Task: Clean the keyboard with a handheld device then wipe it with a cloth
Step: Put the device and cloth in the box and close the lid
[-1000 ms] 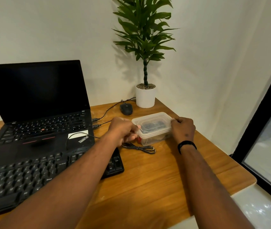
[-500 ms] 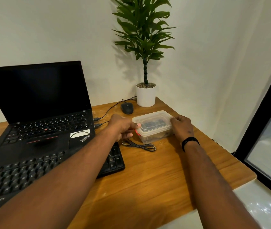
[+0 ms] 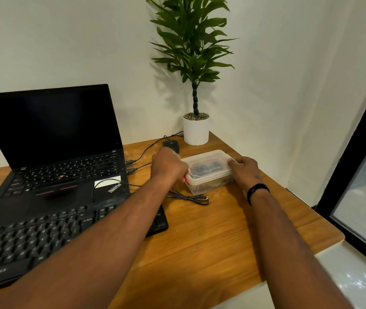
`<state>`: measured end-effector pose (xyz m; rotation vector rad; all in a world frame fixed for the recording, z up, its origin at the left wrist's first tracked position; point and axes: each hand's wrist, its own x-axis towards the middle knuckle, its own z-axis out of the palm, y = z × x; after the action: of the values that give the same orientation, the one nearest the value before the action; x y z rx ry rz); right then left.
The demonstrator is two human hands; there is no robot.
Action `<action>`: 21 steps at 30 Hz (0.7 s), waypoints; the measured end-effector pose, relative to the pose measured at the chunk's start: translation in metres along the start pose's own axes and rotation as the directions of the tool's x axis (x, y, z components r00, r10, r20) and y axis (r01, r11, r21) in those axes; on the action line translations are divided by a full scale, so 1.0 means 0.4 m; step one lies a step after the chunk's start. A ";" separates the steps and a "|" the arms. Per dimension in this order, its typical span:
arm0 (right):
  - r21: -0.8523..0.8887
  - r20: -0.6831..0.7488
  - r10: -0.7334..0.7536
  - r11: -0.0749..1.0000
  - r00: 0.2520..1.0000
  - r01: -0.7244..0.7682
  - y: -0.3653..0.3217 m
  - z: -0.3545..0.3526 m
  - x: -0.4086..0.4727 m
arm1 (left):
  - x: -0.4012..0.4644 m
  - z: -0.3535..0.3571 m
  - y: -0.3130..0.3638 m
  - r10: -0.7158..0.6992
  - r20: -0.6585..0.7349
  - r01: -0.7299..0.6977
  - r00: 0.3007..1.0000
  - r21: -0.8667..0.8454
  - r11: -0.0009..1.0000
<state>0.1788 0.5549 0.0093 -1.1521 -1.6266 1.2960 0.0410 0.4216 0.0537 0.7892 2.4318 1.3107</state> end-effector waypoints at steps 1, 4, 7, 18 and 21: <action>0.033 0.004 0.022 0.999 1.000 -0.022 -0.003 -0.003 0.002 | 0.003 -0.007 0.000 -0.062 0.047 0.064 0.997 -0.042 0.997; 0.159 0.044 0.113 0.980 0.993 -0.118 -0.005 -0.021 0.016 | 0.008 -0.023 -0.007 -0.165 0.167 0.190 0.972 -0.149 0.970; 0.369 0.043 0.196 0.908 0.980 -0.198 -0.003 -0.038 0.020 | 0.006 -0.026 -0.006 -0.195 0.242 0.249 0.951 -0.219 0.943; 0.034 -0.197 -0.106 0.993 0.975 0.115 -0.009 -0.013 -0.016 | 0.014 -0.005 -0.011 -0.166 0.161 0.194 0.973 -0.174 0.966; -0.035 -0.193 -0.177 0.984 0.965 0.173 -0.011 -0.011 -0.020 | 0.015 0.001 -0.014 -0.144 0.115 0.162 0.983 -0.161 0.974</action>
<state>0.1846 0.5484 0.0143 -1.0838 -1.5586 1.0246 0.0346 0.4228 0.0491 0.5962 2.2172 1.3608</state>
